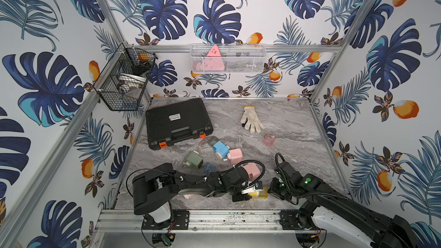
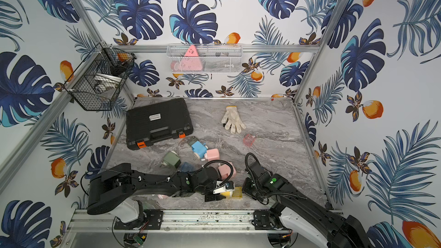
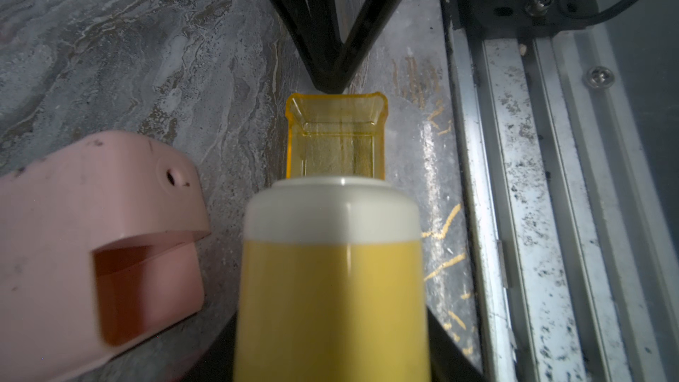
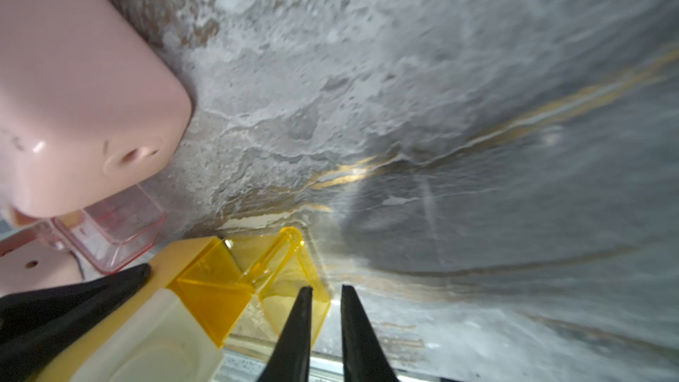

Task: Put the tray back into the pencil sharpener
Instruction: Close the container of the pencil sharpener.

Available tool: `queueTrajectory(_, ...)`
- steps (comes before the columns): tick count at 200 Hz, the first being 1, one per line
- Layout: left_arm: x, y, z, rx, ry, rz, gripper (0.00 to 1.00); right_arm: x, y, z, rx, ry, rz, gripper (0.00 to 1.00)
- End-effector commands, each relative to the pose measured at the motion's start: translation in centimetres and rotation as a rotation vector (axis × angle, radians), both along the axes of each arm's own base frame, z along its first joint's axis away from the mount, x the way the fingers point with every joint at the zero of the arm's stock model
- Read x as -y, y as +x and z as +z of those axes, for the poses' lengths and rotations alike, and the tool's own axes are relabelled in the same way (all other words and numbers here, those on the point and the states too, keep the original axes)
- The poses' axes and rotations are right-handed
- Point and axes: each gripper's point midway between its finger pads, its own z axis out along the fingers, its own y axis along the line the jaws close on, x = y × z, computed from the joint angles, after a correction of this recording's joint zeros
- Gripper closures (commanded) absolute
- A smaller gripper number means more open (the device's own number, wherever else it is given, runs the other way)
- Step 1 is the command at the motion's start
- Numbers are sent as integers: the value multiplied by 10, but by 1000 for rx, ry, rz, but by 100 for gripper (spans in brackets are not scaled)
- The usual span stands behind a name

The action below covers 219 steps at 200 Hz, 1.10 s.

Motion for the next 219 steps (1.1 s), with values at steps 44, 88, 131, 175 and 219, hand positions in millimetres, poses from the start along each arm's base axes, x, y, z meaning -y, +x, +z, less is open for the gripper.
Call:
queueTrajectory(44,-16,4,-17,17,95,24,56,-29,4,8,2,154,39,81)
queueTrajectory(88,-16,4,-16,17,90,25,56,6,1,0,-10,-8,-33,77)
queueTrajectory(131,-16,4,-15,16,84,26,56,5,5,8,18,1,-30,79)
queueTrajectory(175,-13,4,-16,15,74,28,57,-35,7,8,-23,183,60,83)
queueTrajectory(219,-13,3,-18,1,66,30,57,-57,6,11,-36,314,93,85)
